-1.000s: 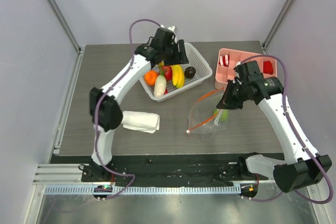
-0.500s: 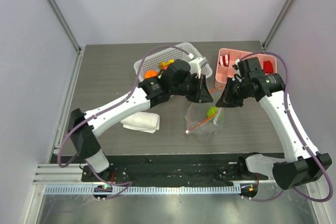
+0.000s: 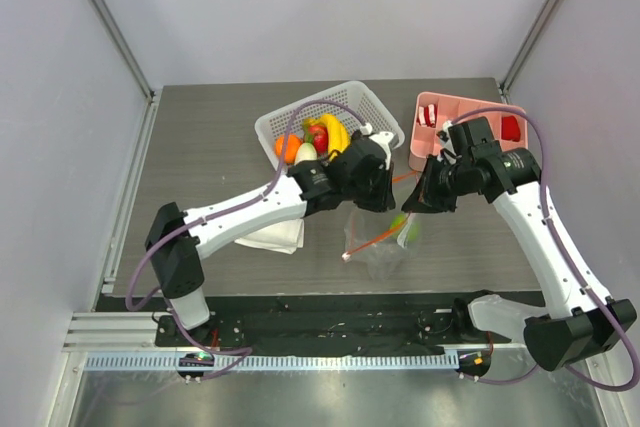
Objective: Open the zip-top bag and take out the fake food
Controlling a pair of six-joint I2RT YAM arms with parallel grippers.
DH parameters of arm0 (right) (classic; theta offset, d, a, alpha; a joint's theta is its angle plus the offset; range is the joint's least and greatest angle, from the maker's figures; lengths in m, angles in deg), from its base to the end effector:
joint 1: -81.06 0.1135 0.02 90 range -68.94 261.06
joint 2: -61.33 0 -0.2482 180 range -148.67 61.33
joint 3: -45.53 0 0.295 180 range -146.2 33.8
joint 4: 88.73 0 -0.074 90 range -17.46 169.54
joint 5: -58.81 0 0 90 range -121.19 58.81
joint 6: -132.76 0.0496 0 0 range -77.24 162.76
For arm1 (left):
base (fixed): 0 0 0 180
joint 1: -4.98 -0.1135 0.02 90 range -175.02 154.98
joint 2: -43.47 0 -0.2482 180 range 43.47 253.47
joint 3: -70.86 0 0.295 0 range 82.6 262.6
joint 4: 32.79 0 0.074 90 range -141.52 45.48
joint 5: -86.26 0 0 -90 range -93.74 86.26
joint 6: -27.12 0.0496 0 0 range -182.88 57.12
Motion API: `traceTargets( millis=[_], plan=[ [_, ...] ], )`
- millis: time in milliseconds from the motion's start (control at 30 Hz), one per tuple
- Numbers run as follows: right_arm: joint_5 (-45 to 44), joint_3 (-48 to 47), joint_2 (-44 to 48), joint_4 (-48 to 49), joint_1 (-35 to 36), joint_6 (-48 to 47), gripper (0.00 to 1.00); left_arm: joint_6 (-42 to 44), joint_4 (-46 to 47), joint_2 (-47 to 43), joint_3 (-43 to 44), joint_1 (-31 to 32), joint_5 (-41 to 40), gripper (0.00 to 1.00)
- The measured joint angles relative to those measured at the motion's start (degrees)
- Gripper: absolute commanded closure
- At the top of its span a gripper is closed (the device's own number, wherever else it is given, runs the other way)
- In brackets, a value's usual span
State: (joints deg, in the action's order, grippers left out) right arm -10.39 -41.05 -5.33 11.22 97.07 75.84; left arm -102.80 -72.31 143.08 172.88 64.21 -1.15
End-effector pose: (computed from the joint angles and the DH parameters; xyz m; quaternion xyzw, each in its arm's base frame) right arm 0.2441 0.0884 0.3375 0.0950 0.9467 0.2640 0.1581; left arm 0.2307 -0.3918 0.2961 0.1600 0.8808 -0.3521 0.2733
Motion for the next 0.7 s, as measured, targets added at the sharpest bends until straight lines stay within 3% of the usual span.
traceTargets(
  millis=[333, 700],
  plan=[
    [3.3, 2.4, 0.8, 3.7, 0.8, 5.7, 0.99, 3.0, -4.2, 1.0, 1.3, 7.9, -18.1, 1.0],
    [4.5, 3.4, 0.8, 5.3, 0.7, 7.4, 0.99, 5.0, 5.9, 3.1, -6.7, 7.9, -23.1, 1.0]
  ],
)
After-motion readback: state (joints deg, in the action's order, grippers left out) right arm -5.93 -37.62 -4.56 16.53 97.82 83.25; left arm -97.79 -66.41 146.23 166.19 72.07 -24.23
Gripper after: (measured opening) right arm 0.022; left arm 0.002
